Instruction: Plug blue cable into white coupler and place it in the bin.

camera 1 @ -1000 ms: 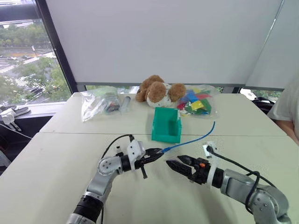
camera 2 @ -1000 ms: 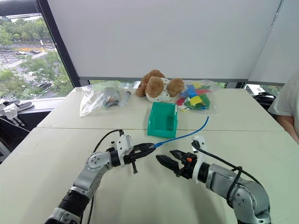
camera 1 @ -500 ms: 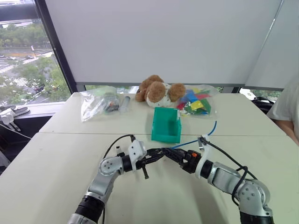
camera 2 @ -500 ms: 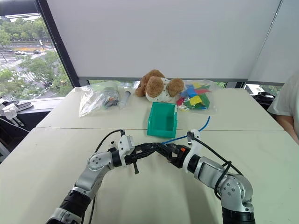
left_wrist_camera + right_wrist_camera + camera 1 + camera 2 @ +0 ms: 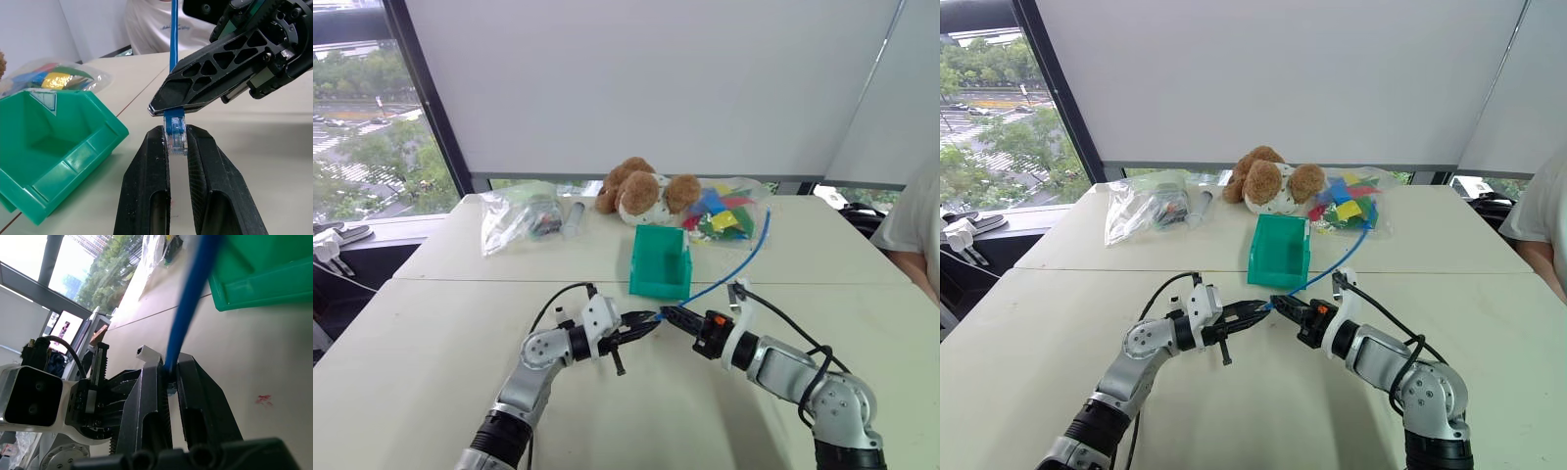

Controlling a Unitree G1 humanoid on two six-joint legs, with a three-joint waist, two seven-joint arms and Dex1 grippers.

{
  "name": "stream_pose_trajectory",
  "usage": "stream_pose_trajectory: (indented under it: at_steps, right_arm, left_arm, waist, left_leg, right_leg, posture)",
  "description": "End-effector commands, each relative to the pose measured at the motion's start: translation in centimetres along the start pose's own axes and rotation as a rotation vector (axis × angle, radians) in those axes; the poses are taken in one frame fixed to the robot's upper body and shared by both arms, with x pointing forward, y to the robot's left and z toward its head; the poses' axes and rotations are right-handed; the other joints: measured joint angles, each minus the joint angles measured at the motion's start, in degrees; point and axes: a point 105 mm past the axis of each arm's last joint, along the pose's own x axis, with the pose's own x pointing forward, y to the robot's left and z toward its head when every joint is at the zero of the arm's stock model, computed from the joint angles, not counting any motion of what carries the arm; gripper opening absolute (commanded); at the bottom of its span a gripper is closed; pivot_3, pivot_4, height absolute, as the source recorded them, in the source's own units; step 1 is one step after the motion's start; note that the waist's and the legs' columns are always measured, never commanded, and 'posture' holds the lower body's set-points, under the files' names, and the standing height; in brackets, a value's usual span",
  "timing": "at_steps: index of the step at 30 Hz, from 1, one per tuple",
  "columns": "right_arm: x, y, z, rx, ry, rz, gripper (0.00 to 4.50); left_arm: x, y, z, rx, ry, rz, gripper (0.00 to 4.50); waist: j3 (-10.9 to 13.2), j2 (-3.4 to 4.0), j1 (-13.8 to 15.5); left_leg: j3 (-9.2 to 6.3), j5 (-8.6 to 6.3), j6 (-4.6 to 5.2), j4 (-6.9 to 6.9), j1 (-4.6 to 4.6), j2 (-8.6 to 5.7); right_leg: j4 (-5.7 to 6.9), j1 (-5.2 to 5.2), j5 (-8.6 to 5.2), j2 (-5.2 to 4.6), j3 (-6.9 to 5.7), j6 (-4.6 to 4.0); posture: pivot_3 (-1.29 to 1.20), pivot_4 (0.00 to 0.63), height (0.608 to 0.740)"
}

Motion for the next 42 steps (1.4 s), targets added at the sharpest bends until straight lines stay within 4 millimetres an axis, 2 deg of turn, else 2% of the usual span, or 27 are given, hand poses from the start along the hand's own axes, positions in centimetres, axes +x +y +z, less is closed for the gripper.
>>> stream_pose_trajectory:
  at_steps: [1, 3, 4, 6, 8, 11, 15, 18, 19, 23, 26, 31, 33, 37, 42]
  right_arm:
    - [0.1, 1.6, 1.5, -0.021, -0.056, 0.064, 0.05]
    - [0.1, 1.8, 1.7, -0.028, -0.058, 0.070, 0.05]
    - [0.1, 1.8, 1.7, -0.030, -0.059, 0.071, 0.00]
    - [0.1, 1.9, 1.9, -0.035, -0.062, 0.075, 0.00]
    - [0.1, 2.0, 2.1, -0.037, -0.063, 0.078, 0.00]
    - [0.1, 2.0, 2.3, -0.045, -0.064, 0.079, 0.00]
    - [0.1, 2.1, 2.7, -0.082, -0.062, 0.081, 0.00]
    - [0.1, 2.0, 2.9, -0.110, -0.054, 0.081, 0.00]
    - [0.1, 2.0, 2.9, -0.114, -0.052, 0.081, 0.00]
    - [0.4, 1.9, 2.6, -0.136, -0.033, 0.092, 0.00]
    - [0.6, 1.9, 2.5, -0.148, -0.025, 0.104, 0.00]
    - [0.8, 1.9, 2.6, -0.175, -0.014, 0.119, 0.00]
    - [1.0, 2.0, 2.7, -0.187, -0.015, 0.127, 0.00]
    - [1.3, 2.1, 2.8, -0.204, -0.014, 0.135, 0.00]
    - [1.2, 2.3, 2.9, -0.221, -0.016, 0.139, 0.00]
  left_arm:
    - [0.1, -0.6, 0.7, 0.020, -0.007, -0.044, 0.00]
    - [-0.2, -0.7, 0.5, -0.006, 0.003, -0.045, 0.00]
    - [-0.3, -0.6, 0.6, -0.017, 0.003, -0.042, 1.01]
    - [-0.5, -0.5, 0.7, -0.013, 0.009, -0.037, 1.88]
    - [-0.7, -0.4, 0.7, -0.004, 0.016, -0.031, 2.99]
    - [-1.5, -0.3, 0.8, 0.013, 0.032, -0.017, 4.44]
    - [-4.1, -0.2, 1.5, -0.004, 0.079, -0.015, 4.44]
    - [-7.8, -0.1, 2.9, -0.035, 0.144, -0.012, 4.44]
    - [-8.4, -0.1, 3.3, -0.046, 0.155, -0.006, 4.44]
    - [-12.2, 2.2, 3.6, -0.076, 0.233, 0.099, 4.44]
    - [-13.9, 3.2, 3.3, -0.121, 0.264, 0.123, 4.44]
    - [-17.4, 4.3, 0.9, -0.145, 0.402, 0.094, 4.44]
    - [-18.7, 5.5, -0.4, -0.127, 0.448, 0.110, 4.44]
    - [-19.2, 7.6, -2.6, -0.100, 0.489, 0.148, 4.44]
    - [-17.8, 8.4, -4.5, -0.102, 0.488, 0.131, 4.44]
  waist:
    - [0.0, 0.00, 0.0]
    - [0.0, 0.00, -0.1]
    - [0.0, 0.01, -0.1]
    - [0.0, 0.01, -0.2]
    - [0.0, 0.01, -0.3]
    - [0.0, 0.01, -0.5]
    - [0.0, 0.02, -1.2]
    - [0.0, 0.03, -1.5]
    - [0.0, 0.04, -1.4]
    - [0.0, 0.07, -0.9]
    - [0.0, 0.07, -1.0]
    - [0.0, 0.07, -1.1]
    - [0.0, 0.07, -1.0]
    - [0.0, 0.06, -0.8]
    - [0.0, 0.03, -0.9]
  left_leg:
    - [0.00, 0.00, 0.00, 0.00, 0.00, 0.00]
    - [0.00, 0.00, 0.00, -0.01, 0.00, 0.00]
    - [0.00, 0.00, 0.00, -0.01, 0.00, 0.00]
    - [0.00, 0.00, 0.00, -0.02, 0.00, 0.00]
    - [0.00, 0.00, 0.00, -0.01, 0.00, 0.01]
    - [0.00, 0.00, 0.00, -0.03, 0.00, 0.01]
    - [0.00, 0.00, 0.00, -0.08, 0.01, 0.01]
    - [0.00, 0.00, 0.00, -0.19, 0.00, 0.10]
    - [0.00, 0.00, 0.00, -0.23, -0.01, 0.12]
    - [-0.01, 0.00, 0.00, -0.20, -0.09, 0.14]
    - [0.01, 0.00, 0.00, -0.14, -0.12, 0.08]
    - [0.03, 0.00, 0.00, -0.15, -0.26, 0.06]
    - [0.03, 0.00, 0.00, -0.18, -0.28, 0.06]
    - [0.02, 0.02, -0.02, -0.12, -0.31, 0.05]
    - [0.09, 0.02, -0.02, -0.09, -0.46, -0.05]
  right_leg:
    - [0.00, 0.00, 0.00, 0.00, 0.00, 0.00]
    - [0.00, -0.01, 0.00, 0.00, 0.00, 0.00]
    - [0.00, -0.01, 0.00, 0.00, 0.00, 0.00]
    - [0.00, -0.01, 0.00, 0.00, 0.01, 0.00]
    - [0.00, -0.01, 0.00, 0.00, 0.00, 0.00]
    - [0.00, -0.01, 0.00, -0.02, 0.02, 0.00]
    - [0.00, -0.03, 0.00, -0.11, 0.10, 0.00]
    - [0.00, -0.13, -0.01, -0.08, 0.12, -0.01]
    - [0.01, -0.19, -0.01, -0.07, 0.12, -0.02]
    - [0.03, -0.25, -0.02, -0.11, 0.10, -0.03]
    - [0.01, -0.25, -0.02, -0.16, 0.11, -0.04]
    - [-0.02, -0.41, -0.01, -0.14, 0.09, -0.03]
    - [-0.01, -0.46, -0.01, -0.13, 0.08, -0.03]
    - [0.02, -0.47, 0.00, -0.10, -0.03, -0.03]
    - [0.01, -0.56, 0.03, -0.11, -0.04, 0.02]
  posture:
    - [0.00, 0.150, 0.740]
    - [0.00, 0.150, 0.740]
    - [0.00, 0.150, 0.740]
    - [0.00, 0.150, 0.740]
    - [0.00, 0.150, 0.740]
    - [0.00, 0.150, 0.740]
    - [0.00, 0.150, 0.740]
    - [0.00, 0.150, 0.740]
    - [0.00, 0.150, 0.740]
    - [0.00, 0.150, 0.740]
    - [0.00, 0.150, 0.740]
    - [0.00, 0.150, 0.740]
    - [0.00, 0.150, 0.740]
    - [0.00, 0.150, 0.740]
    - [0.00, 0.150, 0.740]
